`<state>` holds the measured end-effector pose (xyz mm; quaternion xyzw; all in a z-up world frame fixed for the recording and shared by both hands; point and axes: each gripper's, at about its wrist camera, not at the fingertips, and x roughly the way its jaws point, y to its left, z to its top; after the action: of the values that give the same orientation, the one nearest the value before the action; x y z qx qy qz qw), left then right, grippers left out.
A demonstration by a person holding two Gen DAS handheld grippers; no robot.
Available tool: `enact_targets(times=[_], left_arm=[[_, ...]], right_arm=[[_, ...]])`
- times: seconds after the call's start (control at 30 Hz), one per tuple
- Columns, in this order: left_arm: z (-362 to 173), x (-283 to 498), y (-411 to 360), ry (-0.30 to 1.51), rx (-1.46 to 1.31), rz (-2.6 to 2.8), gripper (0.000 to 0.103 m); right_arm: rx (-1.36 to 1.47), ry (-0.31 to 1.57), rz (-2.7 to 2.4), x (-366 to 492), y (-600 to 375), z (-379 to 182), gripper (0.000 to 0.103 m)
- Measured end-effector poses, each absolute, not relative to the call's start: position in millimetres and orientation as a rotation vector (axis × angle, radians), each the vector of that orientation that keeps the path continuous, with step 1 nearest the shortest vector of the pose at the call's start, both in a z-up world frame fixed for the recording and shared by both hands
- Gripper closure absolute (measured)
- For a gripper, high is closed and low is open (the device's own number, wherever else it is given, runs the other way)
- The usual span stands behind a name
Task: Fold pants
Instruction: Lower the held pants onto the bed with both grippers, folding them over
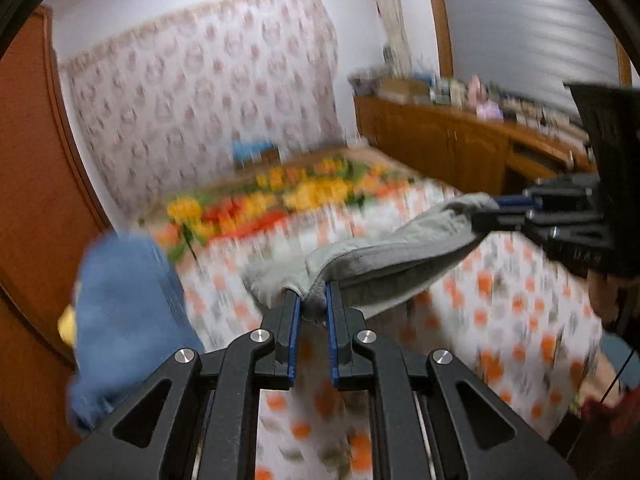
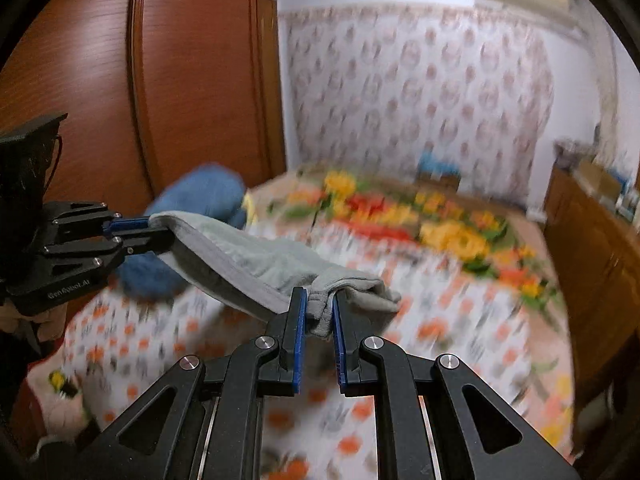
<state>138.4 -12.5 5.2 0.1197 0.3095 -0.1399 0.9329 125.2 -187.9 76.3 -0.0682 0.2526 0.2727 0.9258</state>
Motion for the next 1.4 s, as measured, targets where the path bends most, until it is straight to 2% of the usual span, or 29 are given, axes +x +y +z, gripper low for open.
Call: enact_targets(times=[0.13,0.63,1.4], left_arm=[[-34,115,-12,0.709,0.223,-0.32,0.091],[-61,68,-17,0.757,0.154,-0.355,0.091],[-75,26,-22,0.784,0.156,-0.397,0.091]], right_arm=[[-0.124,0.607,0.588,120,-187,40,0.091],[-0.027,0.676,0.612,99,-205,-3,0.091],[-0.019,0.678,0.615,48,-215,-20,0.091]])
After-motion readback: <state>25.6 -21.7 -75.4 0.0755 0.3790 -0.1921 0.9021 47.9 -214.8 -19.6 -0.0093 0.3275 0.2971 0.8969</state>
